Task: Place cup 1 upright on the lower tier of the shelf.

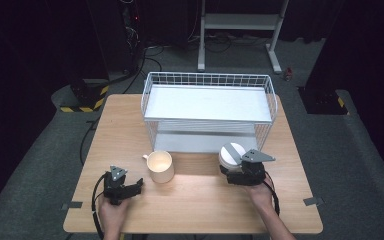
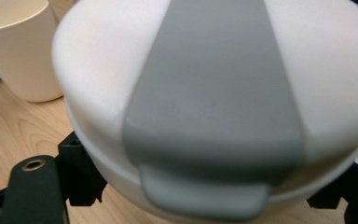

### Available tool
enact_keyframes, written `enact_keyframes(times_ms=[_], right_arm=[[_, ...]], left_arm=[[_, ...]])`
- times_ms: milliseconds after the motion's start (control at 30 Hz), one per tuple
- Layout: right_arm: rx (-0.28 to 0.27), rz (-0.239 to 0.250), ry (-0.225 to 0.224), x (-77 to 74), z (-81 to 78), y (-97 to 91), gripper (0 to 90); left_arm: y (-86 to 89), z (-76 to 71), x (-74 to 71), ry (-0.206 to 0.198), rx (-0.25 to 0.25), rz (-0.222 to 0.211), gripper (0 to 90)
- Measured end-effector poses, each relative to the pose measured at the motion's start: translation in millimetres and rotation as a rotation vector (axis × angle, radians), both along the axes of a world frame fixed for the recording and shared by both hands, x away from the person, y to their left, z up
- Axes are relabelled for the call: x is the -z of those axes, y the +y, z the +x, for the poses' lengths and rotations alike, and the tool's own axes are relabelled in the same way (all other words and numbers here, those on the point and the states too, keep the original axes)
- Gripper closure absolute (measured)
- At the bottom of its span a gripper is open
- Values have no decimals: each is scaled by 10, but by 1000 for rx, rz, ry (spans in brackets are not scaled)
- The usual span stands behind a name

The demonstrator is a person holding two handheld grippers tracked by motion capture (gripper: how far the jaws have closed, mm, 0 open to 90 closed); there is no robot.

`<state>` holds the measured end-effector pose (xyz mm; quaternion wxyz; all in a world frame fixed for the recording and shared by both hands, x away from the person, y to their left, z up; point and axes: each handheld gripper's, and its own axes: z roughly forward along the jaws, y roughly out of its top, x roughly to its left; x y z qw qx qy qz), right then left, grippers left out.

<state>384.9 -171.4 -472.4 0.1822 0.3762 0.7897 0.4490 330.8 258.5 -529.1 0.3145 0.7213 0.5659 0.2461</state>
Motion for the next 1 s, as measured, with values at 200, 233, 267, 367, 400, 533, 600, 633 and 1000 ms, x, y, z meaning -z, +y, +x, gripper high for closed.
enact_keyframes(times_ms=[200, 233, 267, 367, 400, 533, 600, 633, 1000], right_arm=[[22, 4, 3, -16, 99, 24, 188], [23, 2, 2, -18, 115, 27, 187], [29, 7, 10, -19, 124, 36, 187], [30, -7, 10, -19, 174, 47, 188], [33, -7, 11, -21, 183, 51, 188], [47, -10, 14, -28, 241, 64, 187], [54, -7, 19, -28, 279, 72, 188], [61, -9, 21, -26, 296, 77, 188], [111, -24, 40, 5, 487, 121, 188]], left_arm=[[0, 0, 0, 0, 0, 0, 165], [0, 0, 0, 0, 0, 0, 166], [0, 0, 0, 0, 0, 0, 166], [0, 0, 0, 0, 0, 0, 166], [1, 0, 0, 0, 0, 1, 166], [0, 0, 0, 0, 0, 0, 166], [1, 0, 0, 0, 0, 1, 166], [1, 0, 0, 0, 0, 0, 166], [0, 0, 0, 0, -1, 1, 166]])
